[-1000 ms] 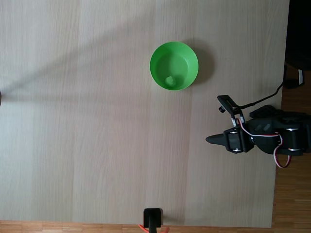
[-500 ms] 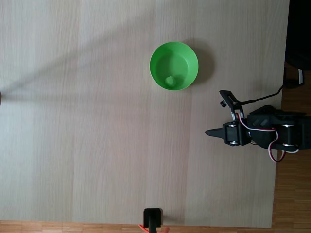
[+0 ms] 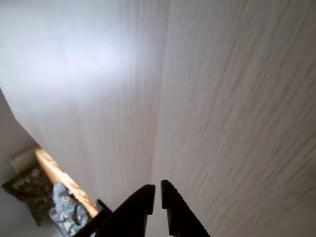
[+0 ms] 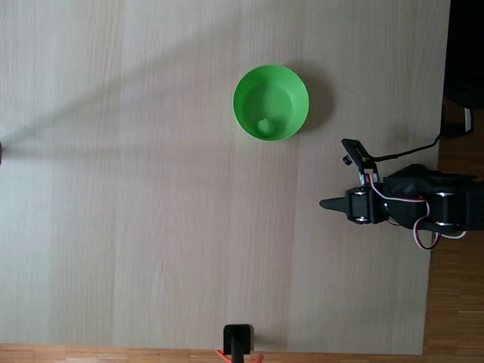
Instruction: Grasp a green pompom and put it in the green bowl.
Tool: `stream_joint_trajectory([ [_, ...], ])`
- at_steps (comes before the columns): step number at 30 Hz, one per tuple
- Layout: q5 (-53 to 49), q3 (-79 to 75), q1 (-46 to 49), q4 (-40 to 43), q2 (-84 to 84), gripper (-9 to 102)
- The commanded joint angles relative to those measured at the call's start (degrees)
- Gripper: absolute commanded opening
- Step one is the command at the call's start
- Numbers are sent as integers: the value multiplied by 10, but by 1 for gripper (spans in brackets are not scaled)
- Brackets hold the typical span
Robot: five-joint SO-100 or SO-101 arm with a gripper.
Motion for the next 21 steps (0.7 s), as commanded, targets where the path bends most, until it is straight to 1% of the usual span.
stream_joint_trajectory([
  [1,-17,-3,0,-1,5,0],
  [8,-28,11,10,4,50,0],
  [14,-33,11,40,47,86,0],
  [21,-33,18,41,56,112,0],
])
